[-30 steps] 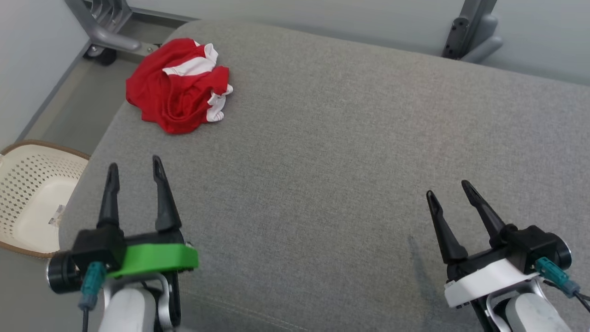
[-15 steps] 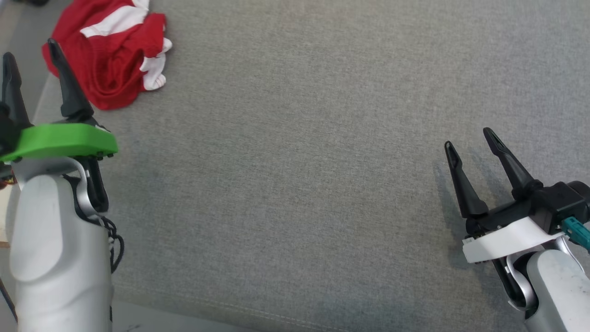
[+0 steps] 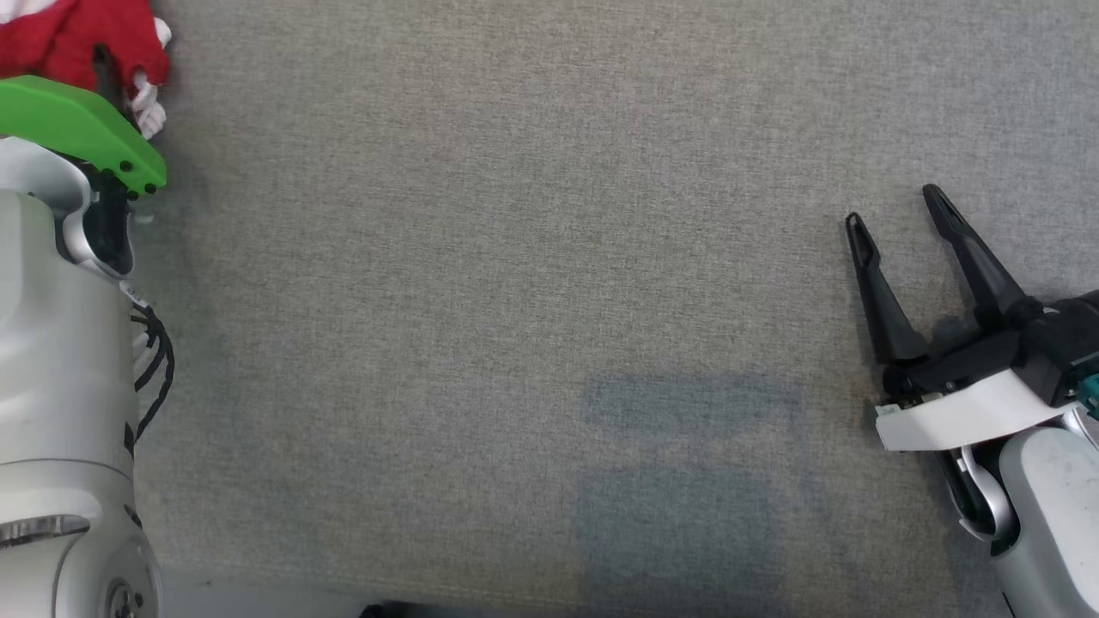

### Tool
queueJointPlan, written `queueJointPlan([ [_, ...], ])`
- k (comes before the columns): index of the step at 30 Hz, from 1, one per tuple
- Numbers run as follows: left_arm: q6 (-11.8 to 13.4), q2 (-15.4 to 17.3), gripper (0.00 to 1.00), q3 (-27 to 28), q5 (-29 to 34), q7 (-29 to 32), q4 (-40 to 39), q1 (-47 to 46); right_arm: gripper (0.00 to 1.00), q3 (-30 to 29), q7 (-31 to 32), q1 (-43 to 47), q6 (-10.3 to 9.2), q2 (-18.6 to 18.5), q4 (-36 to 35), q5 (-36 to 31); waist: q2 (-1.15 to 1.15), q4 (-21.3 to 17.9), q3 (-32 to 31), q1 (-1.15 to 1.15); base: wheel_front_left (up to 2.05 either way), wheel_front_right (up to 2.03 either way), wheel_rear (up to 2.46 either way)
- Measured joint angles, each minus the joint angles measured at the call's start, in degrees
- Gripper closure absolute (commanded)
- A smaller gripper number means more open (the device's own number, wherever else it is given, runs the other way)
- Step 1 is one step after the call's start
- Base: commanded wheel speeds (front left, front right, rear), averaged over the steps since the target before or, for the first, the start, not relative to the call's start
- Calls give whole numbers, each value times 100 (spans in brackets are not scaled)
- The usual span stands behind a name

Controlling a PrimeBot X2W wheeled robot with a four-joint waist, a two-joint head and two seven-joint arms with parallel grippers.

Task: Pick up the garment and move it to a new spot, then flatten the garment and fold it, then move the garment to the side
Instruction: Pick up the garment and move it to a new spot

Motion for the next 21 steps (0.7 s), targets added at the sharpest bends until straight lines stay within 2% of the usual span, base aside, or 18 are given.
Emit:
queueJointPlan([
  [8, 53, 187, 0, -37, -41, 480, 816, -417, 0, 36, -10, -168, 4, -4, -32, 1, 0, -222, 218, -1, 0, 0, 0],
  [9, 51, 205, 67, -46, -41, 481, 877, -443, 0, 26, -10, -174, 4, -4, -32, 1, 0, -243, 229, -1, 0, 0, 0],
  [10, 34, 219, 100, -55, -41, 471, 912, -464, 0, 9, -10, -175, 4, -4, -36, 1, 0, -259, 239, -1, 0, 0, 0],
  [15, -37, 237, 100, -136, -33, 134, 1048, -481, 0, -62, -10, -175, 4, -3, -45, 1, 0, -264, 269, -1, 0, 0, 0],
  [21, -147, 287, 100, -210, 4, -860, 1000, -311, 0, -16, -9, -269, 3, 120, 47, 3, 0, -317, 148, -1, 0, 0, 0],
])
